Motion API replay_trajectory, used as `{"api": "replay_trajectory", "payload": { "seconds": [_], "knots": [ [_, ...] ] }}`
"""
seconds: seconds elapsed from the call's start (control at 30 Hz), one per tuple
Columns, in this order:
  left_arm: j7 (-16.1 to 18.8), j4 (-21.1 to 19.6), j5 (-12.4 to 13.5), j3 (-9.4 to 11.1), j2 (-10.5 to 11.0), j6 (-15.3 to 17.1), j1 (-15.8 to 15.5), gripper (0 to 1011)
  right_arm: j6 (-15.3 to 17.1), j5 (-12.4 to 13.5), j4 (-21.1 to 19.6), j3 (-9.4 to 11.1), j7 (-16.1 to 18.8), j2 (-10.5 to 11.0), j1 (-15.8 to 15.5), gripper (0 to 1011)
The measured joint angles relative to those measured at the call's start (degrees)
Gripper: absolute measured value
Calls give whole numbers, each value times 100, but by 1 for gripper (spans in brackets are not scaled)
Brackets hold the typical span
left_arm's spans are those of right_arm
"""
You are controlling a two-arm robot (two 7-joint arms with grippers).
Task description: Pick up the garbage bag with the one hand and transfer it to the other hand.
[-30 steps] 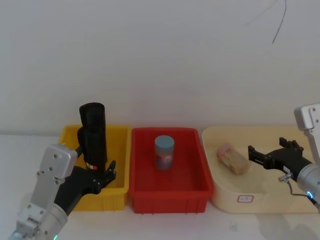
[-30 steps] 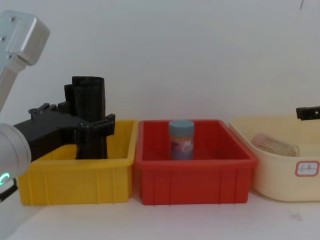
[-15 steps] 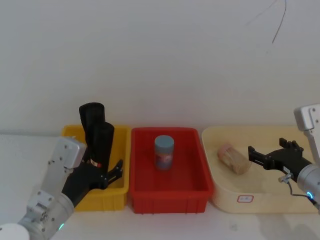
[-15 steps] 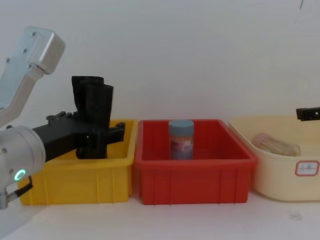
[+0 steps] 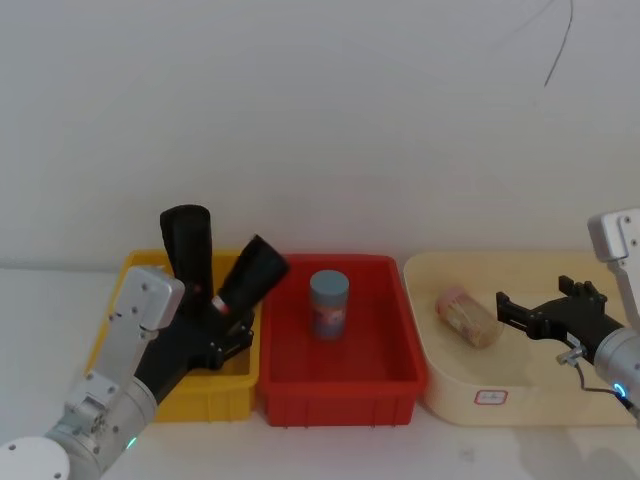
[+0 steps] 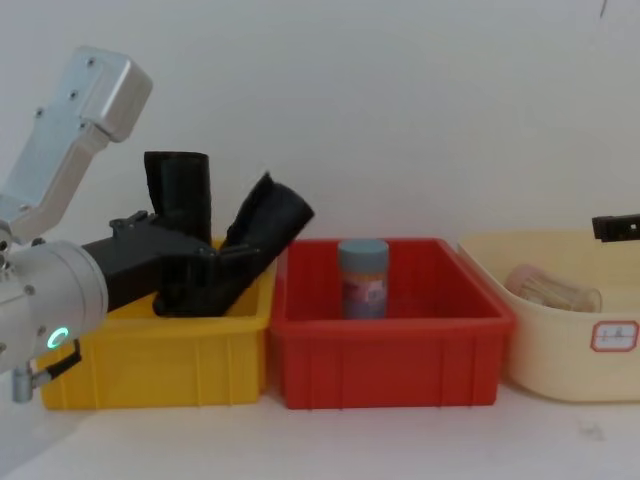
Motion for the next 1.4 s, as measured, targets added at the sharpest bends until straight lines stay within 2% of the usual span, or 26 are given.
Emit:
{"api": "replay_trajectory", "payload": {
  "seconds": [0.47,0.97,1.17,1.4],
  "knots": [
    [76,-182,184,-23,15,-49,117,1001,0,0,0,0,0,0,0,1001],
    [-78,-99,233,1,-120,179,-86,1001,0,0,0,0,0,0,1,1001],
    [33,-86,273,-37,-227,245,-101,1001,0,0,0,0,0,0,0,1001],
    [421,-106,334,-194,-444,281,-30,1001,0,0,0,0,0,0,1,1001]
  ]
}}
